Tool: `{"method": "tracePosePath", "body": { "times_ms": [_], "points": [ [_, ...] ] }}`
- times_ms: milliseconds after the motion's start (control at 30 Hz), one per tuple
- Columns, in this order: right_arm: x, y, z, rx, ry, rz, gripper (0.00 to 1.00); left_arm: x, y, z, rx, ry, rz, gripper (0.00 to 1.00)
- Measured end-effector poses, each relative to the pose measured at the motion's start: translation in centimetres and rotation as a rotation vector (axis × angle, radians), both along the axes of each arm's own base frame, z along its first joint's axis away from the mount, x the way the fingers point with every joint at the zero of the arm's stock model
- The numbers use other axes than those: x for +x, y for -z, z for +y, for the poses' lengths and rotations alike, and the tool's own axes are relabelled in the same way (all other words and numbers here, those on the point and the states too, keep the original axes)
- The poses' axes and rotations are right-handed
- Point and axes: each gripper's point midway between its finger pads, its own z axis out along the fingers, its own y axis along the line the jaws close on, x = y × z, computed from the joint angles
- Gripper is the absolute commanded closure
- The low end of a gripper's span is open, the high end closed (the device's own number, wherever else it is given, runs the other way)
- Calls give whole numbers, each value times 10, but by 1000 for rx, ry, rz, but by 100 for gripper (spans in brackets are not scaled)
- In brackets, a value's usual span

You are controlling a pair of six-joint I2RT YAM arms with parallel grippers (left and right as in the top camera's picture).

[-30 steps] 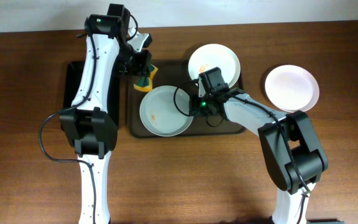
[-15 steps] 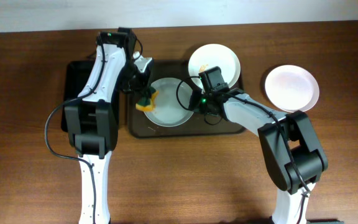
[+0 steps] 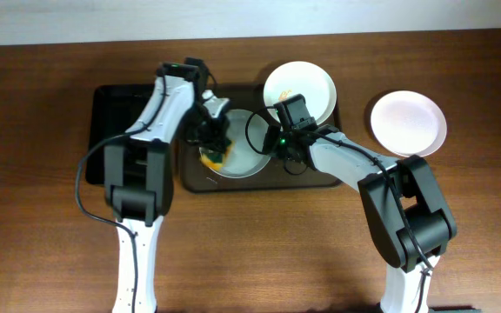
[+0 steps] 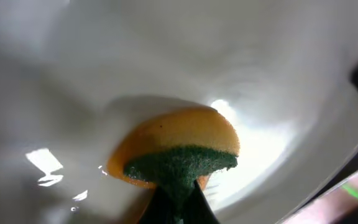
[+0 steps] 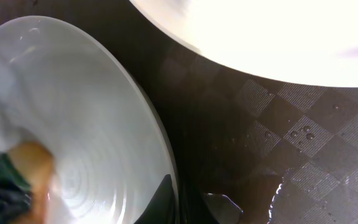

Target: Clean dirty plates on tray and stack at the side

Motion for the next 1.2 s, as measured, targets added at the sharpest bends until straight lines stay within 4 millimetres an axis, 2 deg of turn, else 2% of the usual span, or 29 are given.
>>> {"method": "tracePosePath", "body": {
  "times_ms": [167, 300, 433, 600, 667, 767, 867, 1000, 1100, 1200],
  "points": [
    [0, 0, 0, 0, 0, 0, 96, -17, 0, -39, -33, 76, 10, 99],
    [2, 0, -3, -11, 11, -7, 96, -9, 1, -46, -61, 70, -27, 99],
    [4, 1, -3, -6, 23, -10, 96, 17, 2, -40, -35, 8, -113, 99],
    [5, 0, -3, -1, 29, -10, 96, 58, 1, -12, 105, -67, -277, 99],
    [5, 0, -3, 0, 29, -10, 96, 68, 1, 0, 158, -88, -315, 99],
    [4, 0, -2, 2, 28, -9, 96, 73, 0, 13, 221, -104, -333, 99],
    [2, 0, 3, 15, 13, -4, 96, 62, 1, 23, 273, -99, -292, 99],
    [-2, 0, 8, 20, -9, 2, 96, 33, 1, 33, 274, -25, -180, 99],
    [-2, 0, 8, 14, -23, -2, 96, 10, -3, 25, 120, 79, -86, 99],
    [-2, 0, 8, 15, -26, -1, 96, -5, -2, 3, -62, 142, -34, 99]
  ]
}}
